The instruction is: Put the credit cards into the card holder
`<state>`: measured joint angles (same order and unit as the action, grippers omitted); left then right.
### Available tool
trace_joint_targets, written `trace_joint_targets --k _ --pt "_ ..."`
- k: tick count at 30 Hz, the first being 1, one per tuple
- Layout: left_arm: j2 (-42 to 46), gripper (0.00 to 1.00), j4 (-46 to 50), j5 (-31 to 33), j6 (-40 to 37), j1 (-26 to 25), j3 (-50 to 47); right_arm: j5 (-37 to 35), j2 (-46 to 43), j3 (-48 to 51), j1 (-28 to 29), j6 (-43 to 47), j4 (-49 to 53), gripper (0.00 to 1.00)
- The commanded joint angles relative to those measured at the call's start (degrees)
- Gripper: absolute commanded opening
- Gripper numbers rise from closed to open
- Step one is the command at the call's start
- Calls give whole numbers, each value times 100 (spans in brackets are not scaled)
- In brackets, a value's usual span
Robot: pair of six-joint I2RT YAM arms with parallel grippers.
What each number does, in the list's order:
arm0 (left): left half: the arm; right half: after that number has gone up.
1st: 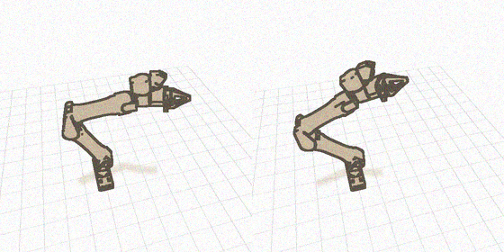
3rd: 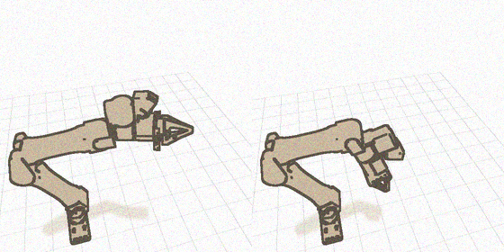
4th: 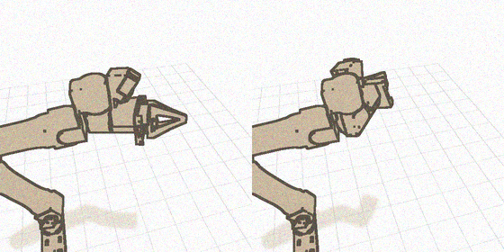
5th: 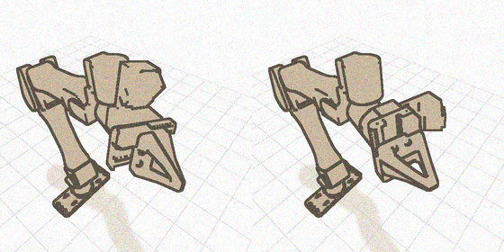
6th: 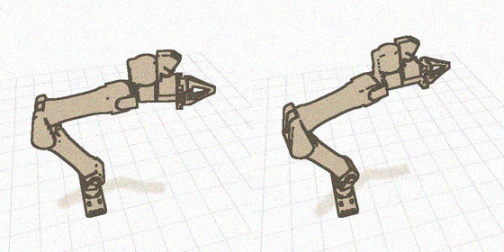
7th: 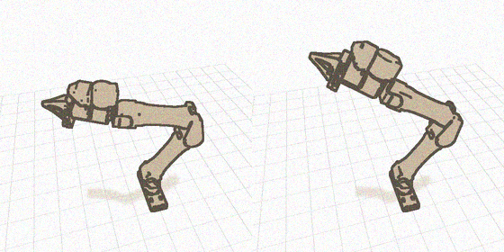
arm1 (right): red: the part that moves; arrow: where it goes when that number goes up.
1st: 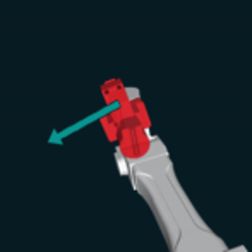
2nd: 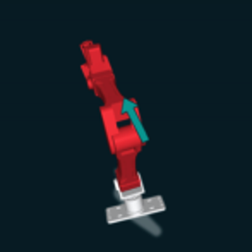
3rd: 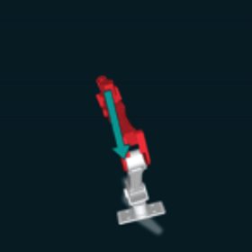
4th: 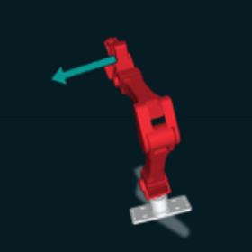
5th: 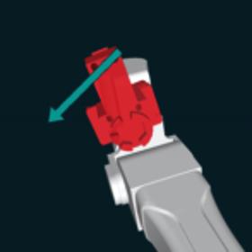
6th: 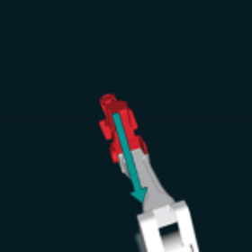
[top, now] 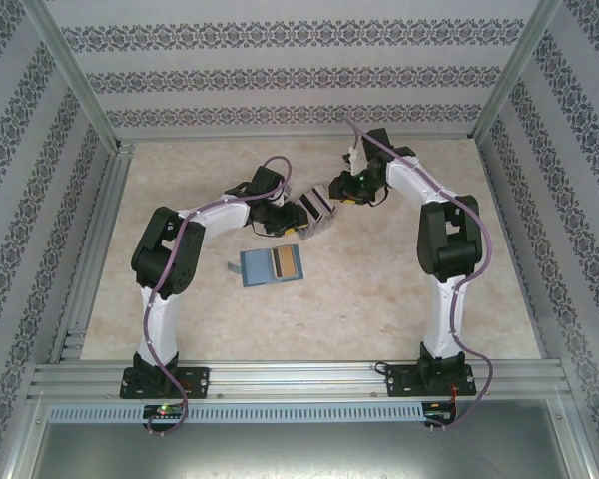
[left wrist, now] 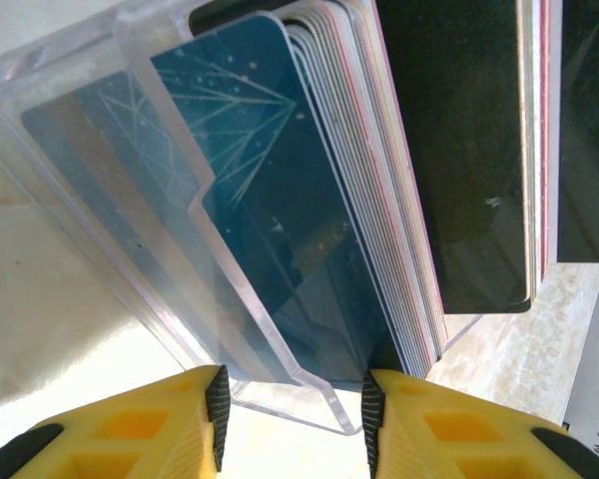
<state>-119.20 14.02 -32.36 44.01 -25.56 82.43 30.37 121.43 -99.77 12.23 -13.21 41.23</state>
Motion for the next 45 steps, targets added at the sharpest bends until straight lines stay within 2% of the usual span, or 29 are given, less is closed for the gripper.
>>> trace_joint_targets --k 1,8,11,19,25,34,45 --pt "-139 42 -189 78 44 -98 48 -338 112 -290 219 306 325 44" --pt "-113 42 -229 80 57 -98 -35 -698 330 -572 451 522 520 47" --pt "-104 42 -238 73 58 -98 -26 -1041 446 -704 474 600 612 52" --pt "-104 42 -240 80 58 -98 -35 -1436 626 -831 552 737 687 52" --pt "-86 42 -233 84 48 -98 -62 -2003 533 -756 599 750 598 51" --pt "-121 42 -295 67 87 -99 -70 -1385 -77 -415 596 722 147 51" --pt "-95 42 -294 69 64 -105 -87 -1829 28 -499 606 888 243 52"
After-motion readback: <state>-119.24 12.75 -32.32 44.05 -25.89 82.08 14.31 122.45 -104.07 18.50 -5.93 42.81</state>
